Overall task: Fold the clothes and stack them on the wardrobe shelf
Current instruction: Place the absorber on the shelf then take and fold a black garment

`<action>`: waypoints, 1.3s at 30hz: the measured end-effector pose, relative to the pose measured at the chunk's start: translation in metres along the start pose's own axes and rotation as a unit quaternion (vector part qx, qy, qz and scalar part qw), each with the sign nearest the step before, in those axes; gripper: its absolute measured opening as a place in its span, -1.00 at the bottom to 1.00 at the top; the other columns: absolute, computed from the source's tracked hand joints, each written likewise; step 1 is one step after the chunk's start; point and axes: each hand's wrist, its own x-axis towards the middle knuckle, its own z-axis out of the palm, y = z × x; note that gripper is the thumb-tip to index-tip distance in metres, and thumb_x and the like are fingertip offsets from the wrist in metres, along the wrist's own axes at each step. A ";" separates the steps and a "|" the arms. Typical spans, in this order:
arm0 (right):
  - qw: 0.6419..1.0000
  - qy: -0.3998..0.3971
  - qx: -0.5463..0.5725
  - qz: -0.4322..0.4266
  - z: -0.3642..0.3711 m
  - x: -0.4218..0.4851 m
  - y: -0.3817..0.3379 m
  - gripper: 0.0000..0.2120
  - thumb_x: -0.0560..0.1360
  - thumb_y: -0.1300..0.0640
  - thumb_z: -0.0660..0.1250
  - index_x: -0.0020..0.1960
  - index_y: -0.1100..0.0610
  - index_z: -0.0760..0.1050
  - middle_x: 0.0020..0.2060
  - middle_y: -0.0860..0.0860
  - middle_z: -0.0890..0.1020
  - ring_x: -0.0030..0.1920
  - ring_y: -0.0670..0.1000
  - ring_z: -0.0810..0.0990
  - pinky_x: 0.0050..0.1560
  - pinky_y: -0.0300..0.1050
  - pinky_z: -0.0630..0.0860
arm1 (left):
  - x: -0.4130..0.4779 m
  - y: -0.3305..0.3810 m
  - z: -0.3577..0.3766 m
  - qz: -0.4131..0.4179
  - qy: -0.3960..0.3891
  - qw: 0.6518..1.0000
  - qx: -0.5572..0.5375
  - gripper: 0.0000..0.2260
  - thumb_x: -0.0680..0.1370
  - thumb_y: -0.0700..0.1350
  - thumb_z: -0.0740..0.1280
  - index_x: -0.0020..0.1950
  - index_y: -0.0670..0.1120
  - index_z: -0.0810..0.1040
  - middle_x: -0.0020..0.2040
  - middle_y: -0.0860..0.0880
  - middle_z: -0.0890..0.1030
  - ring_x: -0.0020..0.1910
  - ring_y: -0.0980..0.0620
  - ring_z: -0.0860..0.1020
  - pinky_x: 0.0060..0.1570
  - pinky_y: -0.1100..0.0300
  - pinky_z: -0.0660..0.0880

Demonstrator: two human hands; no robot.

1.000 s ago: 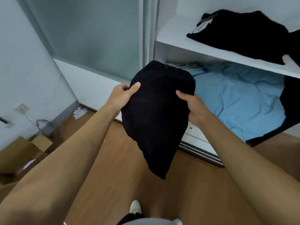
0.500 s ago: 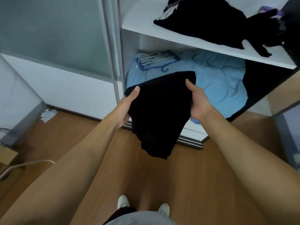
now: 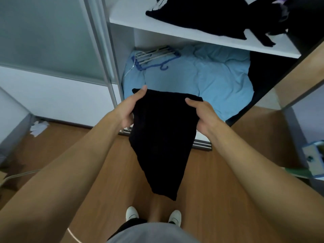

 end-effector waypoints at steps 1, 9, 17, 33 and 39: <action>1.000 0.015 0.011 0.021 0.001 0.002 -0.003 -0.84 0.56 0.21 0.38 0.11 0.24 0.61 -0.09 0.13 0.73 -0.13 0.10 0.73 -0.10 0.00 0.69 | -0.003 -0.005 -0.005 0.002 -0.015 1.000 0.014 -0.52 0.40 0.21 0.53 0.16 -0.08 0.70 0.17 -0.09 0.69 0.14 -0.06 0.67 -0.06 0.15 0.64; 0.999 -0.025 -0.009 -0.029 -0.023 -0.007 0.005 -0.71 0.59 0.09 0.35 0.22 0.25 0.57 -0.05 0.08 0.69 -0.06 0.03 0.68 -0.04 -0.14 0.60 | 0.004 -0.007 0.024 -0.022 0.109 0.993 0.026 -0.83 0.59 -0.11 0.40 0.07 -0.20 0.60 -0.25 -0.10 0.72 -0.35 -0.02 0.69 -0.40 0.18 0.60; 0.998 0.032 0.060 -0.010 -0.013 -0.008 0.005 -0.75 0.60 0.24 0.31 0.24 0.30 0.54 0.03 0.16 0.69 -0.01 0.12 0.69 0.01 -0.03 0.65 | -0.006 -0.007 0.003 0.021 -0.076 0.996 -0.038 -0.67 0.53 0.15 0.41 0.13 -0.06 0.72 0.08 -0.07 0.71 0.04 -0.03 0.70 -0.06 0.13 0.62; 0.999 0.021 0.026 -0.018 -0.033 -0.022 0.011 -0.75 0.58 0.26 0.34 0.24 0.27 0.57 0.02 0.13 0.72 -0.03 0.08 0.72 -0.04 -0.06 0.66 | 0.012 -0.021 0.038 -0.005 -0.027 1.000 -0.002 -0.72 0.50 0.04 0.48 0.11 -0.10 0.69 0.02 -0.07 0.71 -0.05 -0.02 0.69 -0.10 0.13 0.62; 0.988 0.006 0.147 0.053 -0.037 -0.022 0.003 -0.80 0.62 0.19 0.29 0.19 0.25 0.56 -0.13 0.10 0.70 -0.16 0.07 0.70 -0.15 -0.05 0.67 | 0.010 -0.044 0.010 -0.008 -0.139 0.990 0.033 -0.47 0.55 0.25 0.31 0.45 0.03 0.48 0.42 -0.03 0.52 0.42 -0.06 0.46 0.39 -0.05 0.35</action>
